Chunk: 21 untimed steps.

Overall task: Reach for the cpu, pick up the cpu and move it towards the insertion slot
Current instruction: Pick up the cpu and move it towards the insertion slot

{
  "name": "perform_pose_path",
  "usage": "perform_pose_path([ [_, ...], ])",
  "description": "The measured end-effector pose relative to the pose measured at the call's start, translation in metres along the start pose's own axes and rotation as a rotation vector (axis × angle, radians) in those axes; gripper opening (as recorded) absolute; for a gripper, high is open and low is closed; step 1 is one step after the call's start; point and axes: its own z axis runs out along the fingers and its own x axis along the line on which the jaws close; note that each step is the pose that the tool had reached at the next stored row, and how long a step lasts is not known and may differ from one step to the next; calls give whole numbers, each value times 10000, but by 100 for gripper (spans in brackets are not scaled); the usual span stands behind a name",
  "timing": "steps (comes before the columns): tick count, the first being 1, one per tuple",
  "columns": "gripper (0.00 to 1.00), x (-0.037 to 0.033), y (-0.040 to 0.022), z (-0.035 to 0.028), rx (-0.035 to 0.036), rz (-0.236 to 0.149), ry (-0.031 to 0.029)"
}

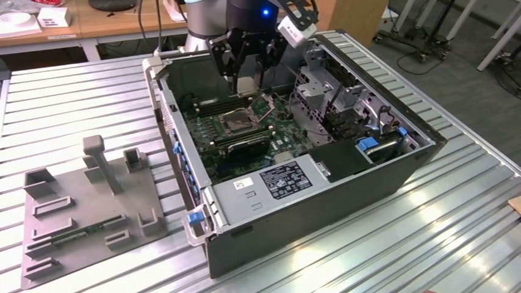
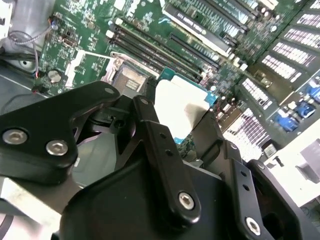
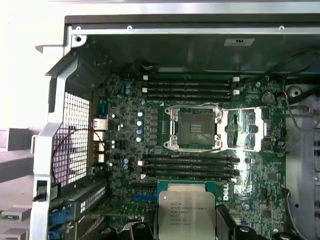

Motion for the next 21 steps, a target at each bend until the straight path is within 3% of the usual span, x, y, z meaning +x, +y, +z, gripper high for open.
perform_pose_path([
  [7, 54, -4, 70, 26, -1, 0, 0],
  [15, 54, -7, 70, 28, -2, 0, 0],
  [21, 54, -70, 88, 52, -1, 0, 0],
])
